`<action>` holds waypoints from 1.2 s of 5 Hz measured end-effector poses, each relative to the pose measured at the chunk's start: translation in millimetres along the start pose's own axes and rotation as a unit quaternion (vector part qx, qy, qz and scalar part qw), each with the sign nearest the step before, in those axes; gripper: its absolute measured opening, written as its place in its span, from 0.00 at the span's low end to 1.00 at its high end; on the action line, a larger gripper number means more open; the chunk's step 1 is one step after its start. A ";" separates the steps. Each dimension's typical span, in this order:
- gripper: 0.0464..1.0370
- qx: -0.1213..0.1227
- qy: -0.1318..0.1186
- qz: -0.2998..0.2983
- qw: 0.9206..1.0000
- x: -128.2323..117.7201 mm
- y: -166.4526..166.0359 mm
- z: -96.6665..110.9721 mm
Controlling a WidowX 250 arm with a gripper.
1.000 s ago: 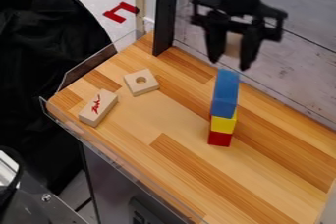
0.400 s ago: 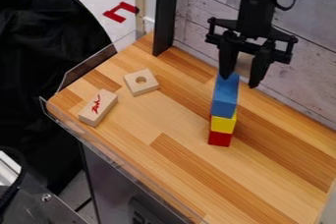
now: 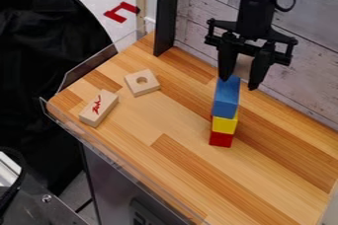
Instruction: Put the small block onto the colored blocks
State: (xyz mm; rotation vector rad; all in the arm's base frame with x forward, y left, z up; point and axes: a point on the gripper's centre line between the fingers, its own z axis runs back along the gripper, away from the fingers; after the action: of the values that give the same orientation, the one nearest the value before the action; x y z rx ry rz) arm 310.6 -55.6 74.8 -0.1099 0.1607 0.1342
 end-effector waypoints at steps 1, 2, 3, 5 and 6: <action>0.47 0.011 0.006 -0.003 1.000 -2.4 4.5 -2.4; 0.47 0.016 0.007 0.001 1.000 -2.4 8.5 -2.0; 0.47 0.023 0.011 0.003 1.000 -2.0 11.2 -4.7; 0.47 0.026 0.022 0.014 0.999 -3.7 19.1 -9.8; 0.47 0.026 0.029 0.018 0.999 -5.3 20.9 -13.6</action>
State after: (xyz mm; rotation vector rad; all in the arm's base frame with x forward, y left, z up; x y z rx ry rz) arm 300.3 -37.3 60.3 -0.0591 0.2235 0.1618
